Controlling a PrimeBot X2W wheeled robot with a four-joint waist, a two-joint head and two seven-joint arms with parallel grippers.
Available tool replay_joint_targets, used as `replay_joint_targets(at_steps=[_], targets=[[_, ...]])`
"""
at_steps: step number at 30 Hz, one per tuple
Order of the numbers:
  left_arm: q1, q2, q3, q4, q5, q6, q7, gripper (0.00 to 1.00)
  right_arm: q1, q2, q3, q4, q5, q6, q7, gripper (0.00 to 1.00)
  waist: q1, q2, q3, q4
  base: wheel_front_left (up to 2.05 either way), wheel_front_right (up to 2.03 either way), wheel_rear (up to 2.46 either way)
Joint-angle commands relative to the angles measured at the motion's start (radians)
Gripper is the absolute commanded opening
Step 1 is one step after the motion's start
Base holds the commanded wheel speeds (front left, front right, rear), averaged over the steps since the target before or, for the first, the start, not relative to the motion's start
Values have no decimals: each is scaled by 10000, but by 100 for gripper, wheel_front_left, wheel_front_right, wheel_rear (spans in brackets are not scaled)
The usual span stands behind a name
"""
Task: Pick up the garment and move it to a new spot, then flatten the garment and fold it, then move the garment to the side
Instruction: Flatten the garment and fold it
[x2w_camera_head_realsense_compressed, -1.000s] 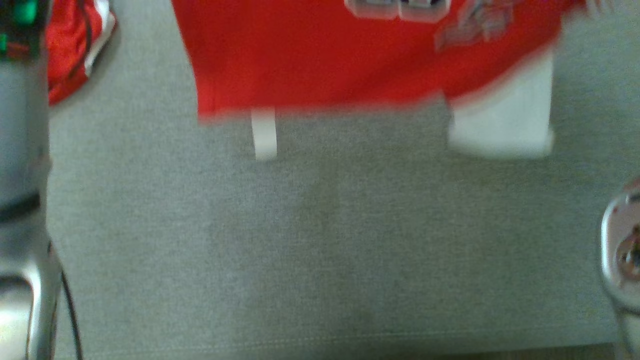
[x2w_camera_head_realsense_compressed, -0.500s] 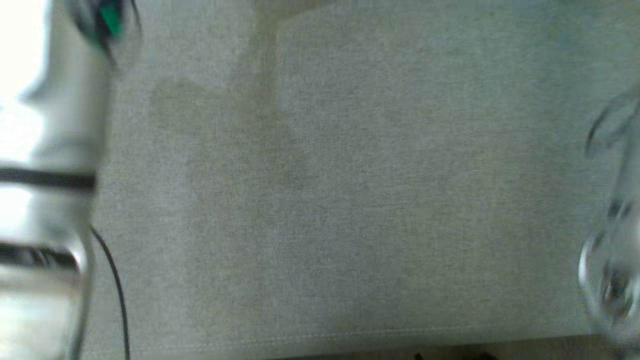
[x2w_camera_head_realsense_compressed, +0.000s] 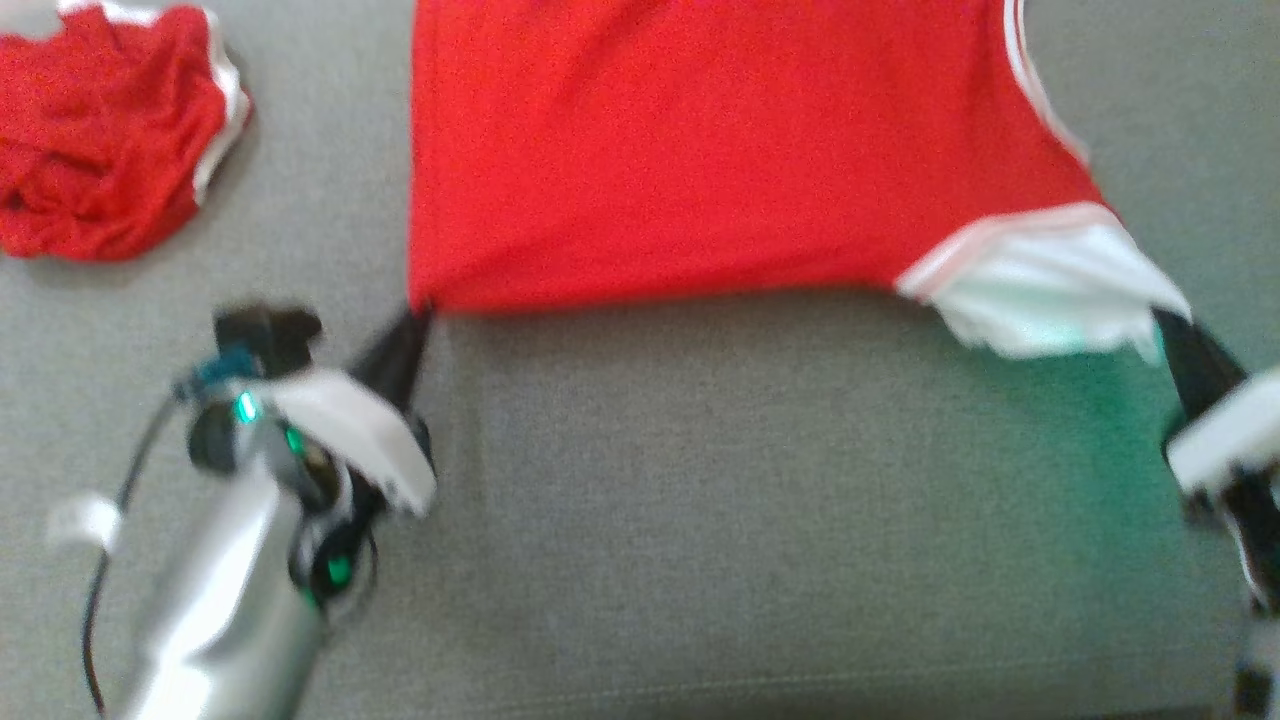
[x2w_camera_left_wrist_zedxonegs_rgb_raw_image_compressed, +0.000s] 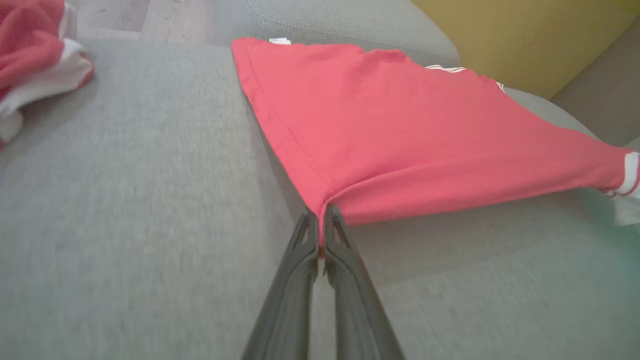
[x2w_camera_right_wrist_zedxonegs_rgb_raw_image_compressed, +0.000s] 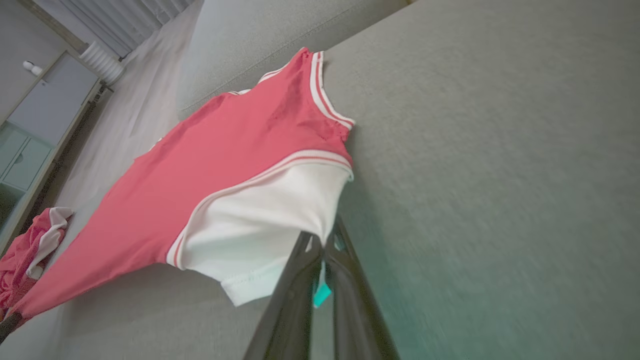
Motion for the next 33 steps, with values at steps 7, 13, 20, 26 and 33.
replay_joint_targets(at_steps=[7, 13, 20, 26, 33], targets=[[3289, 679, 110, -3750, -587, 1095, 1305, 0, 3185, 278, -886, -3287, 160, -7, 1418, 0, 1, 0, -1037, 152, 0, 0, 0], [5144, 1162, 91, -6611, -838, 2130, 2424, 0, 4586, 650, -1355, -4521, 363, -7, 2237, 0, 1, 0, -687, 203, 0, 0, 0], [4084, 1648, 138, -7184, -855, 2352, 3898, 0, 2952, 705, -1338, -3922, -33, -7, 3134, 0, 1, 0, -193, 294, 0, 0, 0], [2554, 1646, 267, -6937, -1872, 2106, 5567, 0, 810, 261, -1394, -3216, -526, -7, 4552, 0, 1, 0, 363, 510, 0, 0, 0], [322, 1494, 197, -6093, -2641, 1883, 7306, 0, -1682, -482, -1292, -2300, -1363, -7, 5446, 0, 1, 0, 1086, 897, 0, 0, 0]])
